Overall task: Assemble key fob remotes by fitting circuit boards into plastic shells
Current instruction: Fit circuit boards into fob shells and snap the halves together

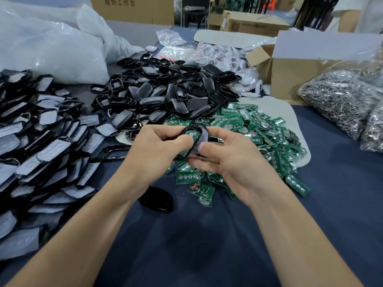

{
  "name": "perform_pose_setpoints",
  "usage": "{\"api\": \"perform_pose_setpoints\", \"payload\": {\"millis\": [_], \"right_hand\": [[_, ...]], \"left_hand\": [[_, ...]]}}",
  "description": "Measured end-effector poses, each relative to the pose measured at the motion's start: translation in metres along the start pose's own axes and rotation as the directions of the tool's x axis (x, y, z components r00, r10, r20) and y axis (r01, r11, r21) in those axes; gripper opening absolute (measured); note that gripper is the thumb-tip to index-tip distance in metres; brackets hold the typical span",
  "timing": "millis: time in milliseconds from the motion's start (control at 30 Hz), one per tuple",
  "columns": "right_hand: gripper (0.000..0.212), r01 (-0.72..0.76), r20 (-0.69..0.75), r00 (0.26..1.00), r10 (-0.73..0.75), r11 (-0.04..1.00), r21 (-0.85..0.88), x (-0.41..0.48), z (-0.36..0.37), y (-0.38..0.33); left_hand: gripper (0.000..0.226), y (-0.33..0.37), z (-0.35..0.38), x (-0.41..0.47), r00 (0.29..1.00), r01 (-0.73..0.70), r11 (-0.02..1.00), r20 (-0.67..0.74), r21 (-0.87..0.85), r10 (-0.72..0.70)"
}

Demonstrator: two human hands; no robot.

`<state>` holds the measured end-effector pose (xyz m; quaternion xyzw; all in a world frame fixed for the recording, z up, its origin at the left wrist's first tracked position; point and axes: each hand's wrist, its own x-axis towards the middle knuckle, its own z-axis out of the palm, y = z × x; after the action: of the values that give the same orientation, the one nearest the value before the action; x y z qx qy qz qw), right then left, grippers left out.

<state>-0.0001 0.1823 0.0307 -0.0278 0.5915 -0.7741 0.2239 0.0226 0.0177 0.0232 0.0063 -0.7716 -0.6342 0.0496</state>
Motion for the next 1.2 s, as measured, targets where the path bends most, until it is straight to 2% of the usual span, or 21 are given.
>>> {"api": "perform_pose_setpoints", "payload": {"millis": [133, 233, 300, 367, 467, 500, 533, 567, 600, 633, 667, 700, 733, 833, 933, 1000, 1200], "right_hand": [[0.025, -0.023, -0.114, 0.993, 0.026, 0.999, 0.033, 0.002, -0.002, 0.000], [0.028, -0.019, -0.141, 0.990, 0.031, 0.996, 0.090, 0.004, -0.007, -0.002], [0.029, -0.017, -0.148, 0.989, 0.032, 0.995, 0.101, 0.004, -0.009, -0.003], [0.026, -0.030, -0.133, 0.990, 0.041, 0.996, 0.089, 0.004, -0.011, -0.004], [0.019, -0.058, -0.108, 0.992, 0.063, 0.997, 0.046, 0.002, -0.010, -0.005], [0.017, -0.065, -0.099, 0.993, 0.068, 0.998, 0.026, 0.002, -0.009, -0.004], [0.015, -0.069, -0.090, 0.993, 0.070, 0.998, 0.006, 0.001, -0.008, -0.004], [0.014, -0.071, -0.084, 0.994, 0.069, 0.997, -0.011, 0.001, -0.007, -0.004], [0.014, -0.070, -0.078, 0.995, 0.068, 0.997, -0.027, 0.001, -0.006, -0.004], [0.014, -0.068, -0.071, 0.995, 0.065, 0.997, -0.047, 0.001, -0.006, -0.004], [0.015, -0.064, -0.061, 0.996, 0.060, 0.995, -0.078, 0.000, -0.005, -0.004], [0.016, -0.059, -0.046, 0.997, 0.054, 0.991, -0.121, 0.000, -0.005, -0.004], [0.016, -0.054, -0.027, 0.998, 0.050, 0.984, -0.172, -0.001, -0.005, -0.004], [0.014, -0.037, 0.024, 0.999, 0.045, 0.964, -0.265, -0.003, -0.001, -0.002], [0.009, 0.008, -0.013, 1.000, -0.011, 0.976, -0.217, -0.003, -0.001, 0.000], [0.018, 0.048, -0.038, 0.998, -0.056, 0.980, -0.194, -0.002, -0.002, 0.002], [0.029, 0.118, -0.070, 0.987, -0.145, 0.949, -0.293, 0.001, -0.004, 0.006]], "left_hand": [[0.016, 0.001, -0.005, 0.003, 0.997, 0.021, 0.994, -0.071, -0.107, -0.028], [0.016, 0.000, -0.020, 0.009, 0.982, 0.092, 0.984, -0.148, -0.154, -0.116], [0.010, -0.005, -0.030, 0.011, 0.969, 0.208, 0.978, -0.137, -0.006, -0.207], [0.012, -0.011, -0.036, 0.011, 0.961, 0.276, 0.925, -0.103, 0.261, -0.258], [0.010, -0.006, -0.038, 0.007, 0.966, 0.250, 0.736, -0.108, 0.629, -0.235], [0.012, -0.003, -0.037, 0.006, 0.970, 0.236, 0.659, -0.131, 0.714, -0.205], [0.013, -0.003, -0.037, 0.006, 0.973, 0.231, 0.632, -0.172, 0.739, -0.155], [0.015, -0.003, -0.037, 0.007, 0.972, 0.226, 0.685, -0.210, 0.693, -0.108], [0.017, -0.005, -0.037, 0.009, 0.974, 0.190, 0.804, -0.209, 0.564, -0.083], [0.023, -0.005, -0.035, 0.010, 0.984, 0.136, 0.925, -0.159, 0.356, -0.084], [0.029, -0.002, -0.031, 0.008, 0.993, 0.105, 0.988, -0.064, 0.117, -0.098], [0.032, 0.001, -0.026, 0.005, 0.995, 0.100, 0.994, 0.027, -0.035, -0.100], [0.034, 0.000, -0.022, 0.004, 0.993, 0.096, 0.992, 0.082, -0.081, -0.089], [0.024, -0.002, -0.011, 0.002, 0.989, 0.084, 0.996, 0.123, -0.035, -0.079], [0.018, -0.006, -0.009, 0.004, 0.993, 0.114, 0.989, 0.030, -0.091, -0.112], [0.016, -0.007, -0.009, 0.005, 0.990, 0.126, 0.980, -0.037, -0.155, -0.133], [0.014, -0.009, -0.003, 0.004, 0.984, 0.140, 0.969, -0.080, -0.203, -0.159]]}}
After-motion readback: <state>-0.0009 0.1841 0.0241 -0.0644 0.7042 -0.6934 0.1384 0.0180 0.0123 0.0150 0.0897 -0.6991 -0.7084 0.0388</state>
